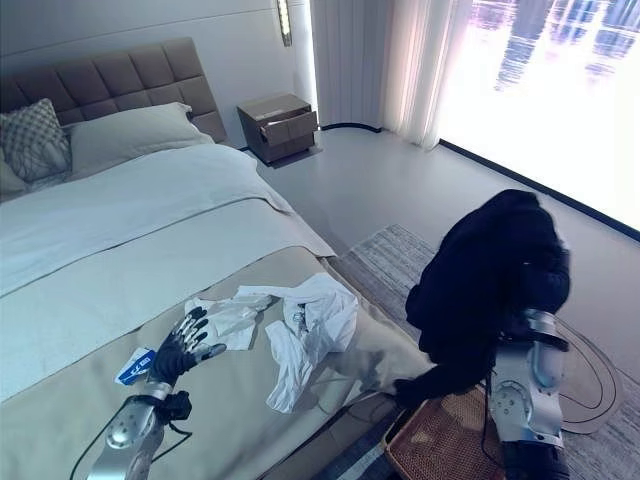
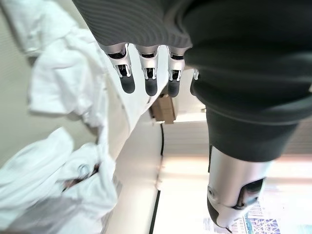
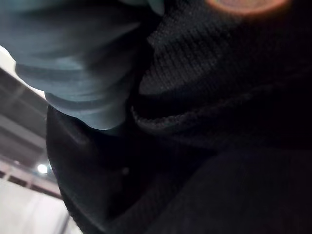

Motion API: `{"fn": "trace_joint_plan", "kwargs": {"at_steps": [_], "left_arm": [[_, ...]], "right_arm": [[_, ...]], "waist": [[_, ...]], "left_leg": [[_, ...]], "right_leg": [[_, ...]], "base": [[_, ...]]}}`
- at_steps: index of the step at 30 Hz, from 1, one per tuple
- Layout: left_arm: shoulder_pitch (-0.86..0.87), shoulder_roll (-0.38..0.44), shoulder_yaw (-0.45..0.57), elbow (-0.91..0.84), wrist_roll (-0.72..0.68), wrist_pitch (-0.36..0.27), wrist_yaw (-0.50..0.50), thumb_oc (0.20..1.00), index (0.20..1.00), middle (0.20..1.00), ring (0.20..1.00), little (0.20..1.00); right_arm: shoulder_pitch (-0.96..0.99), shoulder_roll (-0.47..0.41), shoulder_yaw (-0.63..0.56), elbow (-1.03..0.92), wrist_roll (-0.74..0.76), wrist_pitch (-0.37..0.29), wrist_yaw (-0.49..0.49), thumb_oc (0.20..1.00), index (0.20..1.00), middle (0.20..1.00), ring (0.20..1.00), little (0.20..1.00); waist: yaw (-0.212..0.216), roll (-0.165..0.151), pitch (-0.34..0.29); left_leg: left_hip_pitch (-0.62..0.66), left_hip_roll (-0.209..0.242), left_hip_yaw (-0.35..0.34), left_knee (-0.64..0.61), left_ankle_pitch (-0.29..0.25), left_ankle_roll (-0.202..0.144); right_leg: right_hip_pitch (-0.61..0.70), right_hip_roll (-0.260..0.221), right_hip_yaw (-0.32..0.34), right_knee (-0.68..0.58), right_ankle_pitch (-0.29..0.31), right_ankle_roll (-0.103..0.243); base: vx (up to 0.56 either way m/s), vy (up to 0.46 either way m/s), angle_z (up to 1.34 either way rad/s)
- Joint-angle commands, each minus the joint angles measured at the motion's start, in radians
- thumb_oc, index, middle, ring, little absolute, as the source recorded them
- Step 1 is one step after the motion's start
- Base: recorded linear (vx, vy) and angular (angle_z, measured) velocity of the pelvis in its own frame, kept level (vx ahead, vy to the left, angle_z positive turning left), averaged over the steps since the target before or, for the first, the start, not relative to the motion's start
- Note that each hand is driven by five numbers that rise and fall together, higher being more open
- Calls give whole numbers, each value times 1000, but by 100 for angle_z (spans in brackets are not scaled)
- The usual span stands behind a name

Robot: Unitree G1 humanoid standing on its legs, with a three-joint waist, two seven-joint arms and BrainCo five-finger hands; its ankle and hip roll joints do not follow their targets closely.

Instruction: Pick up clothes into the bucket

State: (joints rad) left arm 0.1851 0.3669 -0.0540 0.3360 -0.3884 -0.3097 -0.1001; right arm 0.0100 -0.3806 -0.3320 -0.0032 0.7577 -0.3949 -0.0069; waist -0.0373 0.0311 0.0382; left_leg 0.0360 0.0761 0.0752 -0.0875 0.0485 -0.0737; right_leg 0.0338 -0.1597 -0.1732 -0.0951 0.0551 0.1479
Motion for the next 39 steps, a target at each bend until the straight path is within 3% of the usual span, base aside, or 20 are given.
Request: {"fn": "trace_joint_plan", "kwargs": {"at_steps": [1,6,8,10,14,17,19,22,27,30,39], "left_arm": [[-29,34,88,-13,-76,-57,-11,1000,1000,1000,1000,1000],[18,-2,177,-93,-62,-90,19,1000,1000,1000,1000,1000],[36,-17,214,-139,-41,-107,41,1000,1000,1000,1000,1000],[47,-32,235,-181,-44,-123,50,1000,1000,1000,1000,1000],[34,-55,243,-238,-81,-151,72,1000,1000,1000,1000,1000],[-4,-57,223,-306,-114,-193,112,1000,1000,1000,1000,1000],[-8,-58,225,-306,-112,-193,114,1000,1000,1000,1000,1000],[-51,-35,207,-360,-107,-223,149,1000,1000,1000,1000,1000],[-93,-12,163,-411,-110,-245,190,1000,1000,1000,1000,1000],[-98,-9,159,-424,-106,-247,199,1000,1000,1000,1000,1000],[-137,11,75,-518,-118,-270,272,1000,1000,1000,1000,1000]], "right_arm": [[-17,-28,-88,-100,-19,-110,-18,200,200,200,200,200],[97,-12,-136,-96,-107,-85,-21,200,200,200,200,200],[155,-20,-151,-62,-273,-70,-80,200,200,200,200,200],[182,-13,-140,-20,-334,-58,-104,200,200,200,200,200],[178,5,-85,83,-354,-46,-129,200,200,200,200,200],[102,18,-3,277,-370,-44,-189,200,200,200,200,200],[95,17,-1,282,-370,-46,-191,200,200,200,200,200],[6,1,70,381,-396,-42,-223,200,200,200,200,200],[-136,-42,148,520,-391,-40,-288,200,200,200,200,200],[-157,-48,156,525,-386,-41,-295,200,200,200,200,200],[-373,-126,182,767,-264,-50,-402,200,200,200,200,200]], "waist": [[-11,-69,-21],[-19,-77,-4],[-22,-78,8],[-24,-77,24],[-25,-76,64],[-31,-60,173],[-31,-61,174],[-25,-61,254],[-11,-40,286],[-10,-37,277],[16,20,298]], "left_leg": [[-64,26,-20,105,-60,8],[-76,26,-21,116,-63,8],[-85,24,-23,127,-67,10],[-91,22,-22,135,-71,13],[-116,12,-25,160,-78,21],[-179,-4,-30,219,-86,35],[-186,-5,-29,226,-88,36],[-308,-3,-30,357,-107,35],[-500,-5,-43,463,-116,35],[-549,-4,-44,485,-117,34],[-860,2,-69,678,-147,30]], "right_leg": [[-9,-66,-30,51,16,50],[-22,-65,-24,59,14,48],[-27,-66,-23,63,13,47],[-32,-69,-21,70,10,47],[-55,-83,-16,96,5,48],[-150,-117,7,218,-19,40],[-160,-119,11,228,-23,40],[-271,-131,39,320,-31,30],[-460,-126,60,417,-43,17],[-506,-126,65,435,-47,14],[-825,-118,104,659,-106,-14]], "base": [[0,0,0],[-14,1,0],[0,0,0],[0,0,0],[-78,10,-1],[-212,63,-1],[-147,32,-3],[-226,3,-3],[-162,-17,-1],[-104,-10,-2],[-97,-14,4]]}}
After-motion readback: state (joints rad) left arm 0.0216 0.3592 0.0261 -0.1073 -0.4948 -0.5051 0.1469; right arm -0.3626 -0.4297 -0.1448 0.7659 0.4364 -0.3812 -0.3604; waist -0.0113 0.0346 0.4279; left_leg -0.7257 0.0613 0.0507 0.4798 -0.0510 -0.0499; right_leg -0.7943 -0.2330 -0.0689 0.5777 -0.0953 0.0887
